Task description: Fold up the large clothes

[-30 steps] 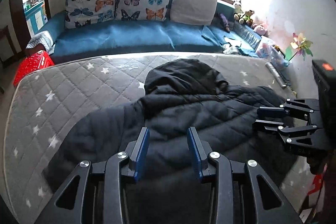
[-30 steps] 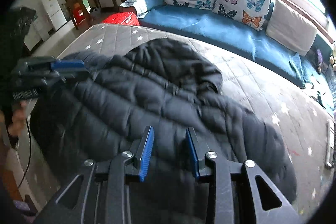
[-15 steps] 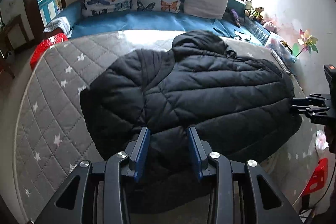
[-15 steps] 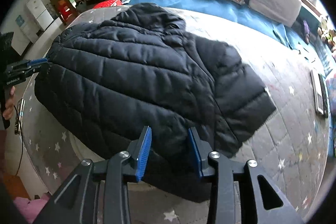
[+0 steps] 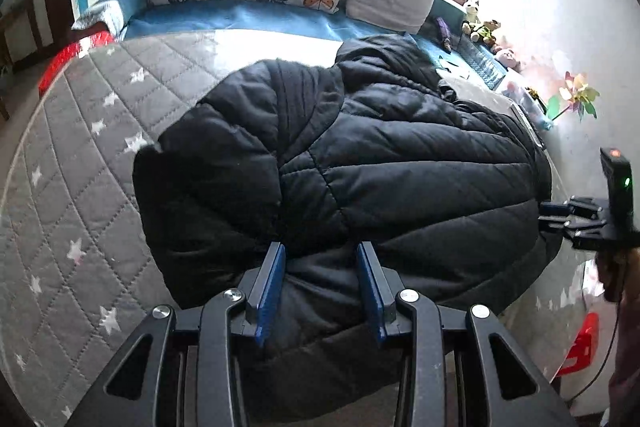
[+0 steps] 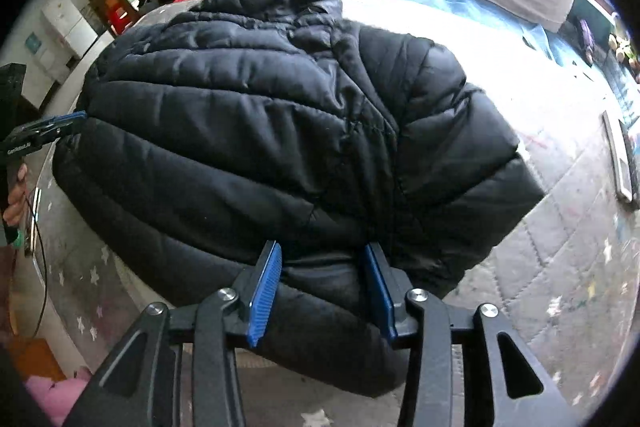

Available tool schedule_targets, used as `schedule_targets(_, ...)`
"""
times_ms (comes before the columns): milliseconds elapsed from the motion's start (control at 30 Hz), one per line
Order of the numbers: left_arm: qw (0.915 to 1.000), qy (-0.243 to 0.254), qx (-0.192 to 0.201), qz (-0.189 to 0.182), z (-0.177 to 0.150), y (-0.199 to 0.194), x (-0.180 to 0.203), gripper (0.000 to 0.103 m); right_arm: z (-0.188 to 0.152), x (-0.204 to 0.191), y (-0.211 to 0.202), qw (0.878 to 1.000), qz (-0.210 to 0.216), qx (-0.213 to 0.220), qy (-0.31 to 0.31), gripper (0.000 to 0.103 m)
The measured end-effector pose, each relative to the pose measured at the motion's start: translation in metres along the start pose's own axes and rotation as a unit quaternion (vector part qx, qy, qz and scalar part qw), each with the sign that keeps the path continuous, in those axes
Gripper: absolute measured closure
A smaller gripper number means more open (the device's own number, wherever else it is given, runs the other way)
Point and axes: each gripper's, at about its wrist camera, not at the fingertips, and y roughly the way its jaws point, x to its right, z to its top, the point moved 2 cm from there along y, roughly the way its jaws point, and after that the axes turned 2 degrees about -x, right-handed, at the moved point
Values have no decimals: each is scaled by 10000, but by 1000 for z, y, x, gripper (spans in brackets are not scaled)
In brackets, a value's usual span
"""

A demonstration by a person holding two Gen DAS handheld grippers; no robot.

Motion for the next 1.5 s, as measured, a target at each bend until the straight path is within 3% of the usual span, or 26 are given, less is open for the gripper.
schedule_targets(267, 9988, -165, 453, -27, 41, -41, -6, 62, 35, 30, -24, 9979, -193, 395, 475, 55)
schedule_targets(400, 9988, -295, 394, 82, 59, -35, -20, 62, 49, 51, -11, 9947, -116, 425, 932, 55)
schedule_targets(567, 9986, -489, 154, 157, 65, -6, -42, 62, 44, 61, 22, 9930, 66, 218, 1156, 55)
schedule_targets(700, 9980, -619, 106, 116, 62, 9, -51, 62, 47, 60, 17, 9946, 4, 143, 1032, 56)
schedule_targets(800, 9980, -607, 90, 142, 64, 12, -55, 62, 60, 52, -6, 9953, -294, 428, 822, 56)
schedule_targets(967, 9974, -699, 51, 143, 66, 17, -57, 62, 80, 40, -8, 9947, -61, 713, 733, 56)
schedule_targets(1167, 9975, -681, -5, 181, 70, 23, -56, 62, 82, 46, 37, 9959, -234, 377, 787, 53)
schedule_targets(1367, 9965, -818, -25, 157, 78, 30, -59, 62, 82, 51, 33, 9954, -156, 326, 892, 52)
schedule_targets(1500, 9960, -868, 223, 51, 97, 16, -51, 62, 85, 49, 32, 9958, -237, 283, 833, 52)
